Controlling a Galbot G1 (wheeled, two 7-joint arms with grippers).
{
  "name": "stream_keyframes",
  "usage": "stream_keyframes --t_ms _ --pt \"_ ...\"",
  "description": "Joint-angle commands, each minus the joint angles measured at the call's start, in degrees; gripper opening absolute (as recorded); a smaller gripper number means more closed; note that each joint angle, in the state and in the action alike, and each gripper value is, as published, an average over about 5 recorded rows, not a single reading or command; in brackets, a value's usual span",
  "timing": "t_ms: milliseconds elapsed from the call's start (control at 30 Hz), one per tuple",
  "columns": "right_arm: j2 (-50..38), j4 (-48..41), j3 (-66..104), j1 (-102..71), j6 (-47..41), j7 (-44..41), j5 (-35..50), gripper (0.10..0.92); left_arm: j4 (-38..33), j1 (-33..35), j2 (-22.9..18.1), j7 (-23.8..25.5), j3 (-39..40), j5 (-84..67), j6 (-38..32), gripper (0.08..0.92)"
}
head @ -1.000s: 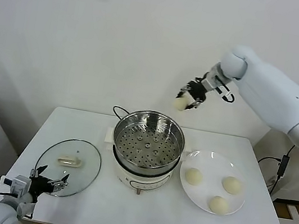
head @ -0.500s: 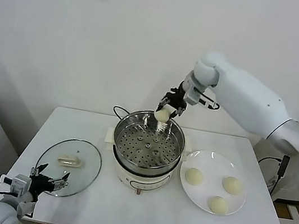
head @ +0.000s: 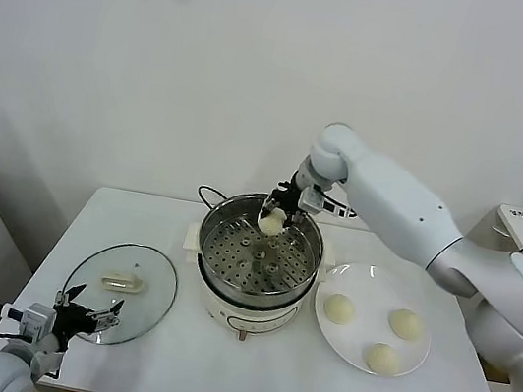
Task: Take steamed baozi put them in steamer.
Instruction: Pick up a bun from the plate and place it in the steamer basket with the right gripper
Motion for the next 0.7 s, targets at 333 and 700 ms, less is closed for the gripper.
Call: stream_keyframes --t_ms 333,700 --pt "4.54 -4.56 5.89 -6.10 2.78 1.57 -10.81 0.509 0.62 -0.72 0.09 0.10 0.31 0.02 0.10 0.823" --pt "2.90 -3.67 1.18 0.01 2.78 0.21 1.85 0.757 0.90 -0.62 0.43 0.20 0.17 -0.25 -0.03 0.823"
